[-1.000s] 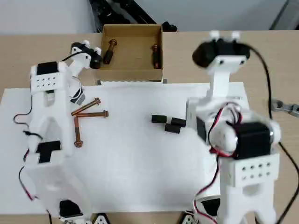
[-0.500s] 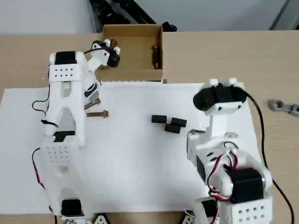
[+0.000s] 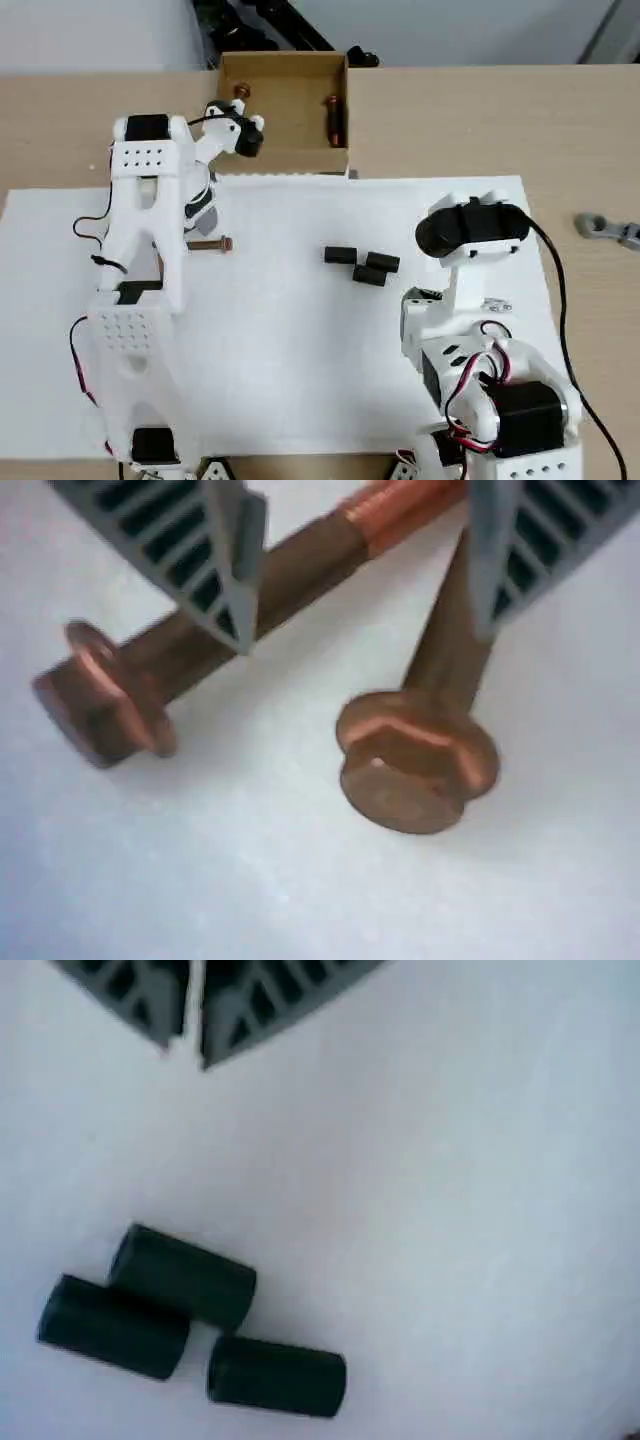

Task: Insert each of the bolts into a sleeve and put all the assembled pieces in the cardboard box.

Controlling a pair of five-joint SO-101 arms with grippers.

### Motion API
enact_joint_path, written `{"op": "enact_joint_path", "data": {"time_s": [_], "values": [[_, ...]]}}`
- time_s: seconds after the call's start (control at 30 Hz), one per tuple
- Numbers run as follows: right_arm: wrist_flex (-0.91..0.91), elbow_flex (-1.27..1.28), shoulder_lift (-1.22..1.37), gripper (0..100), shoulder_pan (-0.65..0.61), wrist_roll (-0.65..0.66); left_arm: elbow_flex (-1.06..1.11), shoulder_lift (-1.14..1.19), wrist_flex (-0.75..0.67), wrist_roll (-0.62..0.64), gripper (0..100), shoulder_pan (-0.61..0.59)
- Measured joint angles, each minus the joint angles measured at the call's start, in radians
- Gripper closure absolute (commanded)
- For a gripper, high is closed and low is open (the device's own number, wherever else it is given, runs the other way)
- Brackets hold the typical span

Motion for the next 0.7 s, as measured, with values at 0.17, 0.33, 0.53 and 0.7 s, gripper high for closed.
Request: {"op": "enact_joint_path", "data": {"time_s": [0.17,0.33,0.53,0.7], "values": [[0.0,0.0,-0.006,99.5,0.0,0.0,0.011,0.051,-0.02,0.0,86,-0.008],[0.0,0.0,-0.006,99.5,0.0,0.0,-0.002,0.127,-0.044,-0.003,86,-0.017],[0.0,0.0,-0.006,99.5,0.0,0.0,-0.008,0.137,-0.052,0.0,91,-0.029],[0.0,0.0,-0.006,99.5,0.0,0.0,0.002,0.137,-0.049,-0.006,100,-0.028]]}}
